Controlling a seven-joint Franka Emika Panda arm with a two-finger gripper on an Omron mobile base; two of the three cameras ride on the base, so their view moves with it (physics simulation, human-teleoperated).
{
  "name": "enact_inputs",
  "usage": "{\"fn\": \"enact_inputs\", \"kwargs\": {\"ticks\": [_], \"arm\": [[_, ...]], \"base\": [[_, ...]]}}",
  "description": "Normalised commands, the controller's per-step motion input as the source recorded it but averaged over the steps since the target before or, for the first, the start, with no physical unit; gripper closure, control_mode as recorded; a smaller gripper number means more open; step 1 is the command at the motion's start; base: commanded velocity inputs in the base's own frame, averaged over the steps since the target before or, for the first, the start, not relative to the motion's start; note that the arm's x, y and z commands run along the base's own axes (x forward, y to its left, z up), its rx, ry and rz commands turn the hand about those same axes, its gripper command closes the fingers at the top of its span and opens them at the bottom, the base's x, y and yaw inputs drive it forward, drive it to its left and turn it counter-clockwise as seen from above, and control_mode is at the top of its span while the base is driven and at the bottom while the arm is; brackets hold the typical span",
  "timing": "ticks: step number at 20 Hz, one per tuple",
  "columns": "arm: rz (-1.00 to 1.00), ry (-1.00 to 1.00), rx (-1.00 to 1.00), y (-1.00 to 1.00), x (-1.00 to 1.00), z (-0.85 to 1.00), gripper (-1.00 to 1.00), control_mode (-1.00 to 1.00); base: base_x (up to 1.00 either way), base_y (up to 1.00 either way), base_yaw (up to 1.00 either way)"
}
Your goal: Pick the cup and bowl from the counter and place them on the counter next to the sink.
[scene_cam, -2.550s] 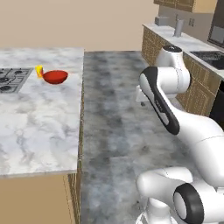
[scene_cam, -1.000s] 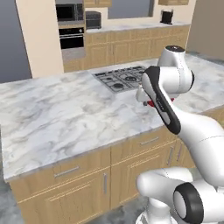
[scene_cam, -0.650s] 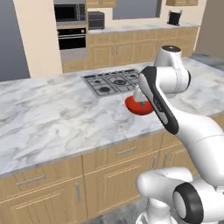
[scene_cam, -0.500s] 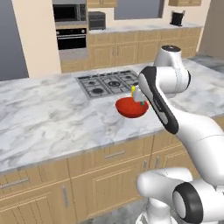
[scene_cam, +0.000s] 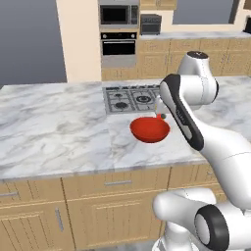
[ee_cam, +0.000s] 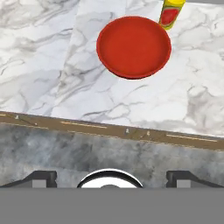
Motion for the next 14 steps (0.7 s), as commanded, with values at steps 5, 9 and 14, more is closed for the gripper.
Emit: {"fn": "enact_inputs", "kwargs": {"ticks": [5, 9, 14], "arm": [[0.00, 0.00, 0.00, 0.00, 0.00, 0.00, -1.00, 1.00], [0.00, 0.00, 0.00, 0.00, 0.00, 0.00, -1.00, 1.00], [0.00, 0.00, 0.00, 0.00, 0.00, 0.00, -1.00, 1.00]], "base": [[0.72, -0.48, 0.15], [0.91, -0.42, -0.13], [0.44, -0.17, -0.19]]}}
